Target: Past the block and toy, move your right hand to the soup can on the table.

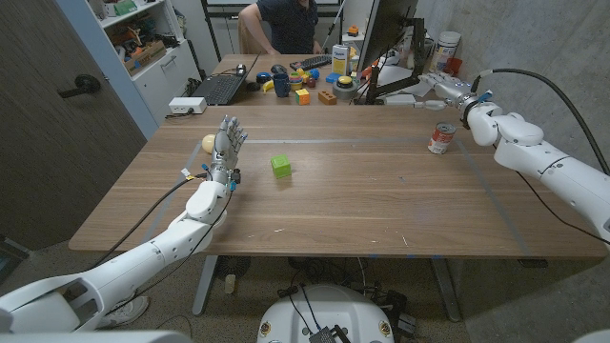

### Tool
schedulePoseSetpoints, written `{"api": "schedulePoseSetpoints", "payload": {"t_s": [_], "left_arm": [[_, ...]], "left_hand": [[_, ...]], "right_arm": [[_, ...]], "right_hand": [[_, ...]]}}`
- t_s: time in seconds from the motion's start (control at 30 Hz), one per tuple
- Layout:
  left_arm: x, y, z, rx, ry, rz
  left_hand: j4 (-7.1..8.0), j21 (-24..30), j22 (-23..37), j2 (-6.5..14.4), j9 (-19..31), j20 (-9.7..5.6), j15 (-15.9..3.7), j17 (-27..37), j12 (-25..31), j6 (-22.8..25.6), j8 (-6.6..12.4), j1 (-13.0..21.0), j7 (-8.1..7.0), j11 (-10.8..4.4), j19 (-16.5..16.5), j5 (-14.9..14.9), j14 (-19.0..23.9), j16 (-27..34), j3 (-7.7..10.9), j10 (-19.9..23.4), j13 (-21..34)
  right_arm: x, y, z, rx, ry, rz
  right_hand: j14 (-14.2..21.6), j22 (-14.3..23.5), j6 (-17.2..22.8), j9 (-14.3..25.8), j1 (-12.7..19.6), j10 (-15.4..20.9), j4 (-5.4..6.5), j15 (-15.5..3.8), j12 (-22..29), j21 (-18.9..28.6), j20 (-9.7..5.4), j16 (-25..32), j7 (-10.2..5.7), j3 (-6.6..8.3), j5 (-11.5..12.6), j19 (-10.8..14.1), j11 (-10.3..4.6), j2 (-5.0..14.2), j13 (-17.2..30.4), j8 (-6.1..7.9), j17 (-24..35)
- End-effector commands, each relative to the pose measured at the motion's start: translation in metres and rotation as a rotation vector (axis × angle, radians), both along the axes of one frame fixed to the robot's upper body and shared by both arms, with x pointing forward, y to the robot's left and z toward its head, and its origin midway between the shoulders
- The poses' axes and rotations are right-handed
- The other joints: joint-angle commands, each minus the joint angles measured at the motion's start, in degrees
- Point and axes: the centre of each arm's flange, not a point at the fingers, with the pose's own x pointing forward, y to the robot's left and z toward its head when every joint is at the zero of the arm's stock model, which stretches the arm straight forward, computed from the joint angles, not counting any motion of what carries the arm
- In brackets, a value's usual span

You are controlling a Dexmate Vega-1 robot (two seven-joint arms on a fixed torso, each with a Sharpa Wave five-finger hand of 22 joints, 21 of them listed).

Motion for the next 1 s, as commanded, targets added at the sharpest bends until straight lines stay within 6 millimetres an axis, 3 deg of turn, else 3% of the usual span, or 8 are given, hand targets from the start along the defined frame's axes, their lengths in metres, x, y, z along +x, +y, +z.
{"api": "schedulePoseSetpoints", "payload": {"t_s": [0.03, 0.23, 0.27, 1.0], "left_arm": [[0.002, 0.004, 0.001, -0.001, 0.004, 0.005], [0.005, 0.005, 0.001, -0.003, 0.008, 0.005], [0.005, 0.005, 0.001, -0.002, 0.009, 0.006], [0.009, 0.009, 0.002, -0.006, 0.017, 0.012]], "left_hand": [[-0.05, 0.27, 0.32, 6.0, 0.28, -0.29, -0.17, 0.3, 0.28, 0.25, 0.32, -0.04, -0.38, -0.28, 0.39, 0.35, 0.46, 0.37, 0.26, 0.01, 0.13], [-0.05, 0.28, 0.32, 6.0, 0.28, -0.26, -0.13, 0.3, 0.29, 0.23, 0.31, -0.04, -0.4, -0.31, 0.41, 0.36, 0.48, 0.37, 0.25, 0.04, 0.13], [-0.05, 0.28, 0.32, 6.0, 0.28, -0.26, -0.2, 0.3, 0.28, 0.22, 0.31, -0.04, -0.41, -0.25, 0.41, 0.36, 0.44, 0.36, 0.25, 0.03, 0.13], [-0.05, 0.27, 0.32, 6.0, 0.28, -0.21, -0.17, 0.3, 0.25, 0.22, 0.3, -0.04, -0.38, -0.23, 0.4, 0.38, 0.41, 0.34, 0.21, -0.02, 0.14]], "right_arm": [[0.017, -0.02, -0.009, 0.032, 0.11, -0.101], [0.024, -0.024, -0.017, 0.042, 0.152, -0.131], [0.025, -0.025, -0.017, 0.049, 0.163, -0.135], [0.044, -0.027, -0.031, 0.086, 0.302, -0.173]], "right_hand": [[-4.57, 0.19, -3.34, 0.19, -0.35, -7.95, 0.07, 0.52, 0.39, 0.22, 0.15, 0.18, -0.08, -0.52, 0.36, -0.22, 0.36, 0.1, 0.22, 0.14, 0.18], [-5.17, 0.23, -4.33, 0.25, -0.45, -8.69, 0.18, 1.04, 0.43, 0.37, 0.15, 0.16, -0.13, -0.82, 0.3, -0.31, 0.58, 0.12, 0.29, 0.15, 0.19], [-3.33, 0.3, -3.09, 0.35, -0.22, -6.78, 0.12, 0.63, 1.52, 0.73, 0.12, 1.21, -0.19, -1.19, 0.34, 0.04, 0.22, 0.1, 0.37, 1.17, 0.22], [-1.56, 0.5, -2.38, 0.4, 0.63, -5.51, -0.11, 0.6, 2.02, 1.7, 0.06, 1.83, -0.24, -1.65, 0.47, 2.28, 0.19, 0.46, 0.33, 1.79, 0.08]]}}
